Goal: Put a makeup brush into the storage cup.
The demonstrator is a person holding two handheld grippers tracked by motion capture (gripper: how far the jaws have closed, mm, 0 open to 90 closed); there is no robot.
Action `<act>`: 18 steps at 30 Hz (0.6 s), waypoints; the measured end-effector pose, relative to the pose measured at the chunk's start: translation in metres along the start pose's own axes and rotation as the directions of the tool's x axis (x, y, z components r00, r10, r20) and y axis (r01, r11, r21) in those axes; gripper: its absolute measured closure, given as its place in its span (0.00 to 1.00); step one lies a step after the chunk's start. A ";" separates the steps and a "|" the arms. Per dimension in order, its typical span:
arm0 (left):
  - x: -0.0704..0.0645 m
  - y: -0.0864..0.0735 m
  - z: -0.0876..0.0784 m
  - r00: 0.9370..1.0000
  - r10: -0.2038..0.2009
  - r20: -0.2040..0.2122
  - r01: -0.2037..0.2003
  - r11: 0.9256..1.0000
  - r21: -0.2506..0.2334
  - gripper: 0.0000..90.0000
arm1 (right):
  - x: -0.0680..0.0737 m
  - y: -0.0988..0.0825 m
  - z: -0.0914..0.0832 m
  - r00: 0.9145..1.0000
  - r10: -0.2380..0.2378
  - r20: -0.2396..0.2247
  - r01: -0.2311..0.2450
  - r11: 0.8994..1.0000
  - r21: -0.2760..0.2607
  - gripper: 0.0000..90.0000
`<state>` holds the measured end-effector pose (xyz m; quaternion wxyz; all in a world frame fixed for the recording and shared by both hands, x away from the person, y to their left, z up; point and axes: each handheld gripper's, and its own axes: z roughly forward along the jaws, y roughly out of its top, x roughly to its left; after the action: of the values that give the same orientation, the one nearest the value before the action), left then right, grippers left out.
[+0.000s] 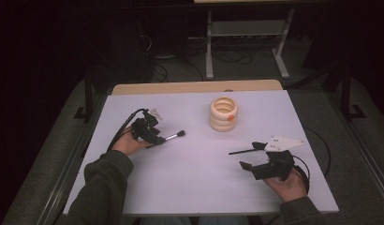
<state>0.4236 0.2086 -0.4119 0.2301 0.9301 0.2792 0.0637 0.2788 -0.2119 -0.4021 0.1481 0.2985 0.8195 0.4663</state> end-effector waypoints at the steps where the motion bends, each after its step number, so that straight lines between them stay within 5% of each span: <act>1: 0.000 0.000 0.000 1.000 -0.005 0.000 0.005 1.000 0.003 0.56 | 0.000 0.000 0.000 1.000 -0.001 0.000 0.001 1.000 0.002 0.16; 18: -0.005 0.009 0.013 0.999 0.049 0.010 -0.050 0.997 0.063 0.74 | 0.003 0.001 -0.001 1.000 -0.030 0.000 0.030 1.000 0.010 0.17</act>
<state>0.4267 0.1943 -0.4194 0.2000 0.9438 0.2570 0.0566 0.2765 -0.2101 -0.4005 0.1536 0.2872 0.8261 0.4597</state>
